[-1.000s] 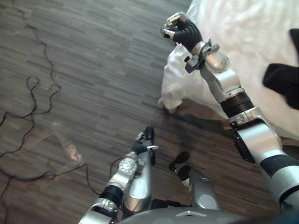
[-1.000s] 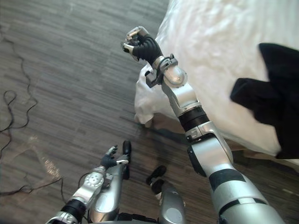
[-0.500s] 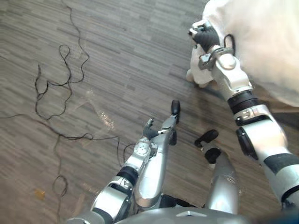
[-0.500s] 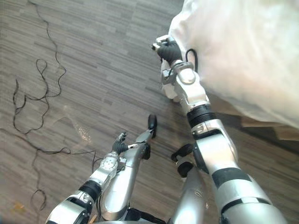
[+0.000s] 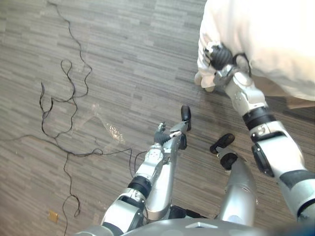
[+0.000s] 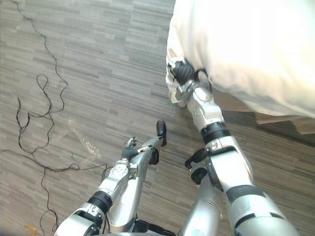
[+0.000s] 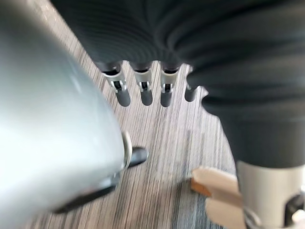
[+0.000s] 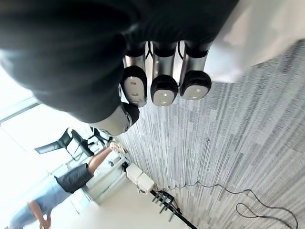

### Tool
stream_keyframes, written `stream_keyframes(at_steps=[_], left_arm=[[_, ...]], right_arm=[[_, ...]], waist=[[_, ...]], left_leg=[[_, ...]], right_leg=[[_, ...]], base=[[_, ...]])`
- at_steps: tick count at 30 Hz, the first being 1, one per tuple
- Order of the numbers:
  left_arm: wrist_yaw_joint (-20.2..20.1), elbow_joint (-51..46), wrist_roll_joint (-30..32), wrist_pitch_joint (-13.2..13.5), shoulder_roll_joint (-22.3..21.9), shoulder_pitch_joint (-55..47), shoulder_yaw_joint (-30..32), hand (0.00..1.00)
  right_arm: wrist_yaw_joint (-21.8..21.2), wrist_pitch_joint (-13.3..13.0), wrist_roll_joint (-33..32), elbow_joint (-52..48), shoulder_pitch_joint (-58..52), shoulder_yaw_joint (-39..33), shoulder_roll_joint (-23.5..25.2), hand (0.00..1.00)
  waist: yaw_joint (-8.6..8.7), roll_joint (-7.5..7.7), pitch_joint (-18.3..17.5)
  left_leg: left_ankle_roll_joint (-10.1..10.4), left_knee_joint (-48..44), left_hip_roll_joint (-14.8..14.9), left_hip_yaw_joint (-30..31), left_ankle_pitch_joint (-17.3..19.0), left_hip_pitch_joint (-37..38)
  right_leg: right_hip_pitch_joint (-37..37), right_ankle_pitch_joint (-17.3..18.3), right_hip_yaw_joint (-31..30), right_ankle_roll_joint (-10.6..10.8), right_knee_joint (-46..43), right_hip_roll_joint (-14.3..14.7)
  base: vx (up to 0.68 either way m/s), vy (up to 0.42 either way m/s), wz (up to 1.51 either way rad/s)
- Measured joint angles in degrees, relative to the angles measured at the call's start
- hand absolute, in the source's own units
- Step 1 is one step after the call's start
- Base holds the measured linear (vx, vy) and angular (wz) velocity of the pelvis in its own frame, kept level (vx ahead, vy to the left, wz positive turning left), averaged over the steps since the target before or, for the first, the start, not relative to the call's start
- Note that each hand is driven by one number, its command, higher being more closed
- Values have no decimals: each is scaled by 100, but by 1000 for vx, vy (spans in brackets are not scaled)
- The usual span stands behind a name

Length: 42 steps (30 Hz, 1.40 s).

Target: Tidy the bed and pick cloth on bed and put in laundry

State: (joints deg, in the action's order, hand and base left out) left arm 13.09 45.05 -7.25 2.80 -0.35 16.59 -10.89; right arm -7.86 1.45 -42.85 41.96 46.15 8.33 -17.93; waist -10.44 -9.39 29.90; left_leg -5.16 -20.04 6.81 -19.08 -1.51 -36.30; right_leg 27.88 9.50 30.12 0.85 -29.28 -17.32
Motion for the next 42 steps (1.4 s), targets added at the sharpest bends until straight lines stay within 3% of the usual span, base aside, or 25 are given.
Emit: stream_keyframes(at_steps=[2, 4, 8, 11, 17, 19, 21, 25, 26, 27, 29, 30, 33, 35, 37, 42], left_arm=[[-14, 127, 5, -119, 214, -175, -5, 0], [-25, 131, 11, -148, 364, -299, 3, 0], [-164, 129, 246, -232, 700, -695, -22, 0], [-201, 117, 438, -254, 759, -996, -30, 0], [-277, 66, 473, -252, 816, -1284, 9, 0], [-323, 69, 627, -242, 881, -1414, 34, 0], [-370, 107, 811, -258, 916, -1493, 53, 0], [-608, 136, 1140, -240, 963, -1589, 202, 0], [-693, 131, 1219, -216, 985, -1589, 210, 0], [-698, 128, 1235, -210, 986, -1588, 220, 0], [-812, 120, 1238, -166, 988, -1540, 252, 0], [-835, 119, 1239, -122, 984, -1478, 242, 0], [-1022, 129, 1172, -34, 861, -1263, 236, 0], [-1067, 225, 1013, 58, 736, -1066, 180, 0], [-1061, 372, 918, 127, 661, -903, 112, 0], [-1016, 616, 642, 161, 527, -432, -244, 0]], right_arm=[[-55, -79, -250, -1, -935, -690, 90, 100], [-62, -174, -403, -33, -1356, -859, 123, 100], [-65, -501, -609, -521, -2791, -1279, 453, 100], [56, -742, -601, -1027, -3448, -1433, 744, 100], [536, -1047, -216, -2221, -3834, -2170, 840, 100], [530, -1137, 53, -2705, -3767, -2281, 837, 100], [306, -1048, 181, -2945, -3689, -2220, 831, 100], [-625, -478, 306, -2942, -3216, -1758, 575, 100], [-869, -242, 250, -2780, -2731, -1544, 399, 100], [-907, -205, 237, -2713, -2620, -1510, 371, 100], [-1154, 95, -305, -2001, -1641, -1418, 221, 100], [-1212, 184, -620, -1779, -1301, -1412, 129, 100], [-1228, 264, -1776, -947, 38, -1428, -255, 100], [-1201, 140, -2389, -522, 731, -1466, -512, 100], [-1108, -41, -2699, -287, 961, -1491, -563, 100], [-404, -557, -2893, 80, 822, -1689, -561, 100]], waist=[[335, 69, 7], [505, 130, 24], [809, 519, 15], [952, 726, -30], [1009, 827, -59], [1070, 929, -151], [1085, 1041, -327], [1066, 1216, -535], [1047, 1215, -537], [1043, 1213, -536], [938, 1166, -510], [884, 1102, -471], [728, 714, -284], [618, 393, -224], [576, 210, -135], [456, 51, -49]], left_leg=[[4, 250, -165, -210, 41, 506], [12, 421, -218, -301, 36, 742], [207, 1083, -298, -549, -97, 1668], [313, 1451, -352, -573, -169, 2203], [354, 2007, -401, -731, -291, 3034], [320, 2126, -396, -747, -314, 3285], [310, 2233, -389, -775, -321, 3449], [354, 2294, -375, -813, -271, 3750], [348, 2265, -377, -777, -265, 3736], [347, 2260, -376, -766, -264, 3728], [325, 2061, -342, -675, -196, 3606], [317, 1935, -318, -631, -143, 3537], [269, 1482, -278, -454, -29, 3072], [231, 1274, -297, -354, -33, 2479], [195, 1218, -316, -272, -74, 2125], [103, 953, -318, -302, -132, 1395]], right_leg=[[-275, 25, -214, 53, 62, -102], [-417, 6, -270, 83, 176, -115], [-1115, -76, -272, 198, 647, -80], [-1595, -156, -260, 243, 942, 10], [-2304, -381, -260, 425, 1420, 171], [-2557, -434, -261, 515, 1554, 248], [-2687, -452, -263, 546, 1639, 299], [-2959, -468, -260, 572, 1675, 331], [-2977, -468, -243, 572, 1676, 327], [-2976, -468, -237, 572, 1676, 327], [-2986, -467, -166, 571, 1656, 317], [-2986, -467, -122, 570, 1631, 308], [-2730, -436, -46, 548, 1444, 239], [-2236, -285, 53, 488, 1248, 153], [-1874, -263, 65, 457, 1054, 96], [-1031, -227, -130, 396, 689, -35]], base=[[36, 70, -28], [34, 50, -38], [65, -17, -37], [95, -96, -11], [132, -72, -14], [159, -67, -10], [177, -70, -14], [142, -50, -4], [73, -28, 8], [52, -23, 13], [1, -9, 20], [-28, 4, 29], [-97, 39, 29], [-122, 45, 37], [-115, 45, 27], [-33, 16, 2]])
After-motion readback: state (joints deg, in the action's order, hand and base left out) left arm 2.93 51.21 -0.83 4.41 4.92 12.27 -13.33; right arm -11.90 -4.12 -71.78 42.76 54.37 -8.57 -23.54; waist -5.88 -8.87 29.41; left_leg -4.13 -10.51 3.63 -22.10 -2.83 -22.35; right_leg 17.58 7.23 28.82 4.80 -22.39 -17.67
